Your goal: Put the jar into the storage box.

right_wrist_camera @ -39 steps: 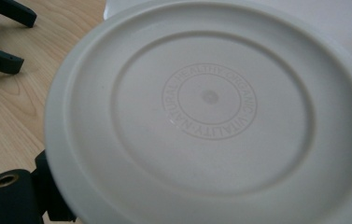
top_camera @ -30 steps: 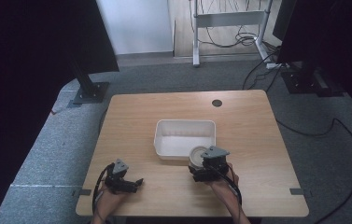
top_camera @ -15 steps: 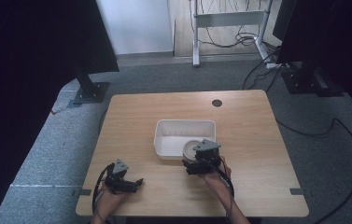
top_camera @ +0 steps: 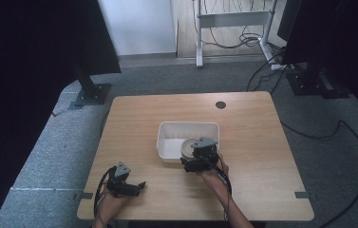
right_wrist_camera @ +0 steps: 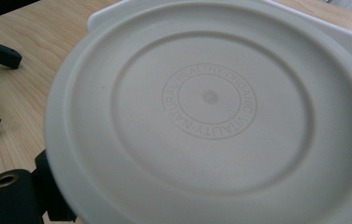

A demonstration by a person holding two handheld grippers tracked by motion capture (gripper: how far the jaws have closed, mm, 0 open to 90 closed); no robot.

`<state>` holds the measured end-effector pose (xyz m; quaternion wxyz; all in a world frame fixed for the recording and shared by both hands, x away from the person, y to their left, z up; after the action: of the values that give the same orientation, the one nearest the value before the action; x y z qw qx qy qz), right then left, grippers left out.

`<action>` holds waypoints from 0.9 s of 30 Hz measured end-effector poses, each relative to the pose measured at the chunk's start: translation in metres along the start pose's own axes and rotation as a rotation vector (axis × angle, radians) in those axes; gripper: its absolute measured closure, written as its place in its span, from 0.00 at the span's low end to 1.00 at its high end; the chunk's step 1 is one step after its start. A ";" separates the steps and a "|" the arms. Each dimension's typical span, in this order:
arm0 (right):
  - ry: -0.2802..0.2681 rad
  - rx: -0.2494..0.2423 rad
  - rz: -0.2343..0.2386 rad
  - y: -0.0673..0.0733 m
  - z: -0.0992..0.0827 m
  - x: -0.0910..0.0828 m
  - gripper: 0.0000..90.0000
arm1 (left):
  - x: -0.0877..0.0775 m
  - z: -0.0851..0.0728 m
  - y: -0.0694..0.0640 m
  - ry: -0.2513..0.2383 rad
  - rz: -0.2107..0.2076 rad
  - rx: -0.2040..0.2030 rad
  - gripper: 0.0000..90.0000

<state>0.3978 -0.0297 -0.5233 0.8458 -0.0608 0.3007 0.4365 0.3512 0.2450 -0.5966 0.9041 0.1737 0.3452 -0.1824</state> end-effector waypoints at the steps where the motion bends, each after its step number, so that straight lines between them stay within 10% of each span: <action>1: 0.001 -0.001 -0.001 0.000 0.001 0.001 0.10 | 0.000 0.000 0.000 -0.001 0.000 -0.002 0.00; 27: -0.008 0.013 -0.032 -0.016 0.018 0.032 0.10 | 0.000 0.000 0.000 0.000 -0.003 0.001 0.00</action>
<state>0.4321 -0.0101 -0.5297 0.8541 -0.0582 0.2994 0.4213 0.3513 0.2449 -0.5967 0.9038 0.1737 0.3452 -0.1840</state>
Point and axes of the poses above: each handheld gripper's, and its own axes: x roughly forward along the jaws, z roughly out of its top, y roughly to its left, the point moved 6 cm from there along x, roughly forward along the jaws, and after that the axes turned 14 degrees about z, right-handed, at the moved point
